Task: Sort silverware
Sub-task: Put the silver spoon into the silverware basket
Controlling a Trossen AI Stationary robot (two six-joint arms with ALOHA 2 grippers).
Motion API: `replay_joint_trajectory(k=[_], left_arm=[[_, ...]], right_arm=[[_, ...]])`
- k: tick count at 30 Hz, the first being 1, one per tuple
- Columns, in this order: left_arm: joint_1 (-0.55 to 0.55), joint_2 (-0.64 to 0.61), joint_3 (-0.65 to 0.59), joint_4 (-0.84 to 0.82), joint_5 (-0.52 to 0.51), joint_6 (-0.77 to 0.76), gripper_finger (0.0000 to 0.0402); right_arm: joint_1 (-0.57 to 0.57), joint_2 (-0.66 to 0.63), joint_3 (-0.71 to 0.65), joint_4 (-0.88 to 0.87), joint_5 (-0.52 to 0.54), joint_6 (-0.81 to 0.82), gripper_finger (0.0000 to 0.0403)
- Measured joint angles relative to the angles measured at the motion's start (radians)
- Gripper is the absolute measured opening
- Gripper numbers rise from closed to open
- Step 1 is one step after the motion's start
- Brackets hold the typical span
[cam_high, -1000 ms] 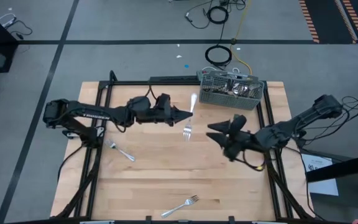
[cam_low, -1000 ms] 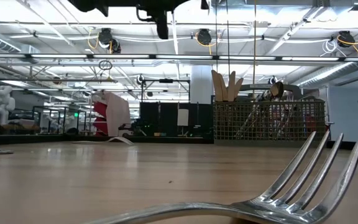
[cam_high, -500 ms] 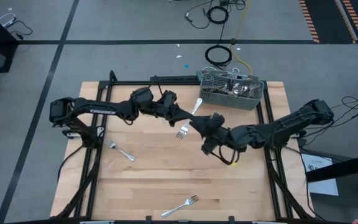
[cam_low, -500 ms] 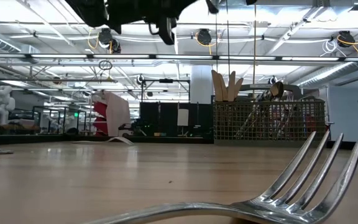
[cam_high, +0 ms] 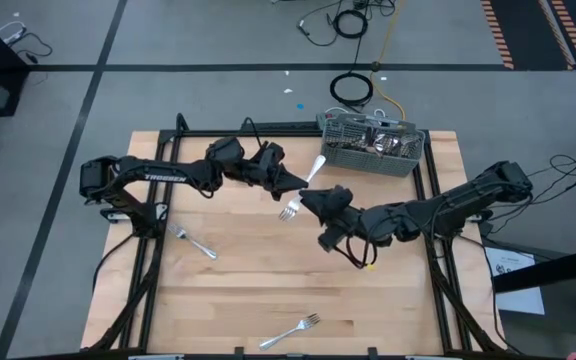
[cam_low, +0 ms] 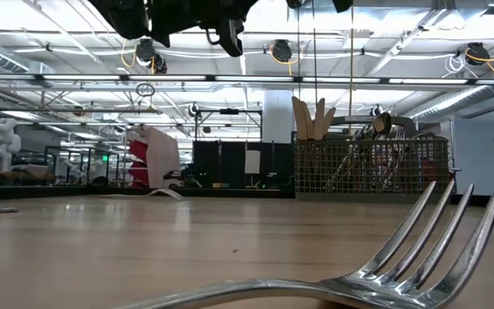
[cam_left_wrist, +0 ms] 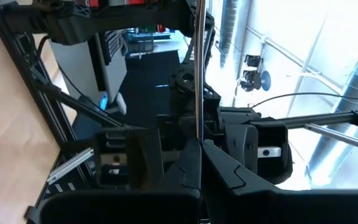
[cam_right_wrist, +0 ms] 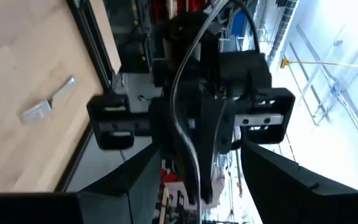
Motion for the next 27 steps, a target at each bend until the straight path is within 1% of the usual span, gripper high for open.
replay_joint_trajectory(k=[3,8,12,15,18,24,25,27], left_arm=[[0.0,0.0,0.0,0.0,-0.001,0.0,0.0003],[-0.001,0.0,0.0,-0.002,-0.017,0.002,0.0003],[-0.001,0.0,0.0,-0.004,-0.024,0.006,0.0003],[-0.001,0.0,0.0,-0.006,-0.027,0.024,0.0003],[-0.001,0.0,0.0,-0.008,-0.028,0.025,0.0003],[-0.001,0.0,0.0,-0.015,-0.027,0.025,0.0004],[-0.001,0.0,0.0,-0.019,-0.027,0.023,0.0007],[-0.001,0.0,0.0,-0.031,-0.027,0.023,0.0018]], right_arm=[[-0.005,0.002,0.0,-0.001,-0.043,0.037,0.0208],[-0.027,0.021,0.0,0.006,-0.069,0.04,0.0207],[-0.042,0.031,0.0,0.011,-0.07,0.036,0.0191],[-0.047,0.031,0.0,0.013,-0.064,0.037,0.0162],[-0.048,0.031,0.0,0.013,-0.063,0.025,0.0124],[-0.048,0.031,0.0,0.014,-0.063,0.023,0.0026],[-0.048,0.031,0.0,0.014,-0.063,0.019,0.0015],[-0.048,0.031,0.0,0.016,-0.063,0.018,0.001]])
